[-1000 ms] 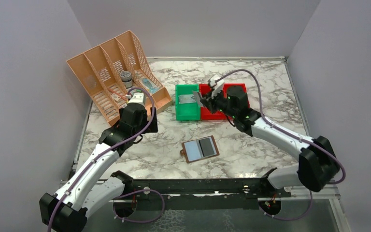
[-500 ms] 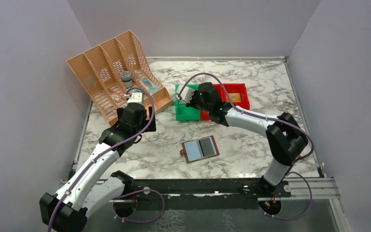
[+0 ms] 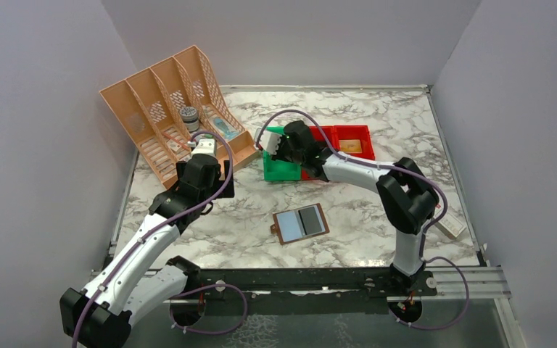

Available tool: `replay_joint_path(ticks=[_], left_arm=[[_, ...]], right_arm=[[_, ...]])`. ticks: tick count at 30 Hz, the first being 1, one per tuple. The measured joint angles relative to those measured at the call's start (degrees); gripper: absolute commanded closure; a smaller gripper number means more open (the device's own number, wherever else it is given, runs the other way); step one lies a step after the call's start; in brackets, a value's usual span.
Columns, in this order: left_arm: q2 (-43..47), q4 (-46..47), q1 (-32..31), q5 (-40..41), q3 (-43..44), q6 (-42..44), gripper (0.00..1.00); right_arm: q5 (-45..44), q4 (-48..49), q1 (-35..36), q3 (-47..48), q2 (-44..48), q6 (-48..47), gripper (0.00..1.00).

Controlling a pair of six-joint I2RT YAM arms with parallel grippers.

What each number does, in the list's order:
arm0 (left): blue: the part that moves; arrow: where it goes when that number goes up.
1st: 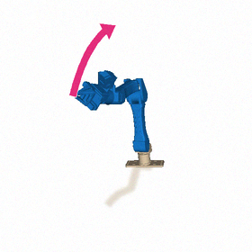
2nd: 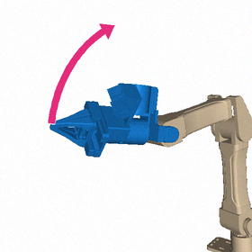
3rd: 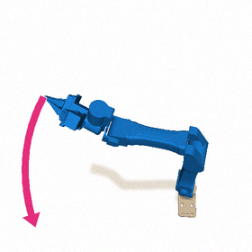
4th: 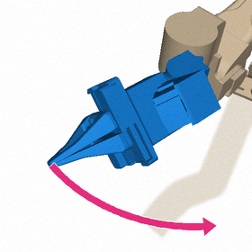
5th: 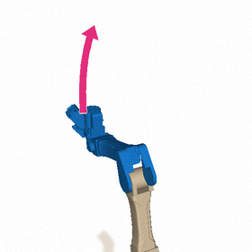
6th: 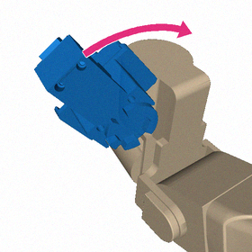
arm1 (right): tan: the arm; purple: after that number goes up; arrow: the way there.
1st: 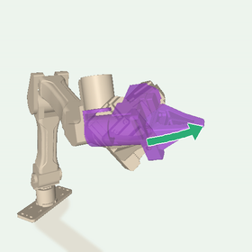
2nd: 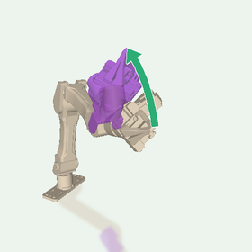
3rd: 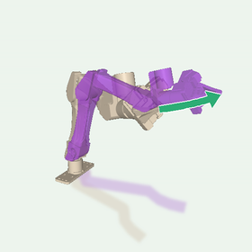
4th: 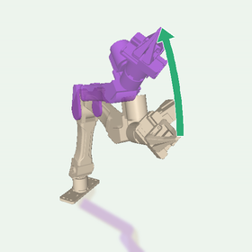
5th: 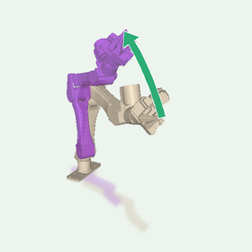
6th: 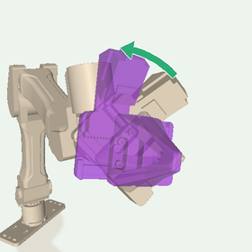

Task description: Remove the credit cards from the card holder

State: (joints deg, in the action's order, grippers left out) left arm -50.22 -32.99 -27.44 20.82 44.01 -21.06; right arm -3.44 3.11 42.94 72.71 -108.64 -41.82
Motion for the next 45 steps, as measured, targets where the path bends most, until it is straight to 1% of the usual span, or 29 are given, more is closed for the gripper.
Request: replay_joint_path(ticks=[6, 14, 23, 26, 28, 31, 33, 35, 36, 39, 45], left_arm=[[0.02, 0.00, 0.00, 0.00, 0.00, 0.04, 0.01], [0.02, 0.00, 0.00, -0.04, 0.00, 0.09, 0.01], [0.00, 0.00, 0.00, -0.07, 0.00, 0.22, 0.01], [0.00, 0.00, 0.02, -0.07, 0.00, 0.24, 0.01], [0.00, 0.00, 0.02, -0.07, 0.00, 0.22, 0.01], [0.00, 0.00, 0.00, -0.07, 0.00, 0.22, 0.01], [0.00, 0.00, 0.00, -0.07, 0.00, 0.24, 0.01], [0.00, 0.00, 0.00, -0.07, 0.00, 0.24, 0.01], [0.00, 0.00, 0.00, -0.07, 0.00, 0.24, 0.01], [0.00, 0.00, 0.00, -0.07, 0.00, 0.24, 0.01], [-0.24, 0.00, 0.00, -0.07, 0.00, 0.24, 0.01]], right_arm=[[-2.14, -0.17, 0.00, 3.06, -4.46, -2.21, 0.99], [-3.78, 0.02, -0.22, 3.19, -7.41, -5.77, 0.99], [-5.18, 3.06, -0.42, 5.46, -11.87, -9.75, 0.96], [-5.42, 3.65, -0.66, 6.84, -13.64, -10.97, 0.92], [-5.46, 3.98, -0.68, 7.26, -14.32, -11.69, 0.85], [-5.42, 3.96, -0.70, 7.28, -14.40, -12.44, 0.80], [-5.25, 3.89, -0.83, 7.28, -14.40, -12.52, 0.69], [-4.92, 3.50, -1.07, 7.28, -14.40, -12.50, 0.52], [-4.74, 3.26, -1.07, 7.28, -14.40, -12.39, 0.47], [-4.20, 2.69, -1.07, 7.63, -14.05, -12.04, 0.44], [-3.34, 0.98, -1.33, 7.63, -14.01, -11.30, 0.44]])
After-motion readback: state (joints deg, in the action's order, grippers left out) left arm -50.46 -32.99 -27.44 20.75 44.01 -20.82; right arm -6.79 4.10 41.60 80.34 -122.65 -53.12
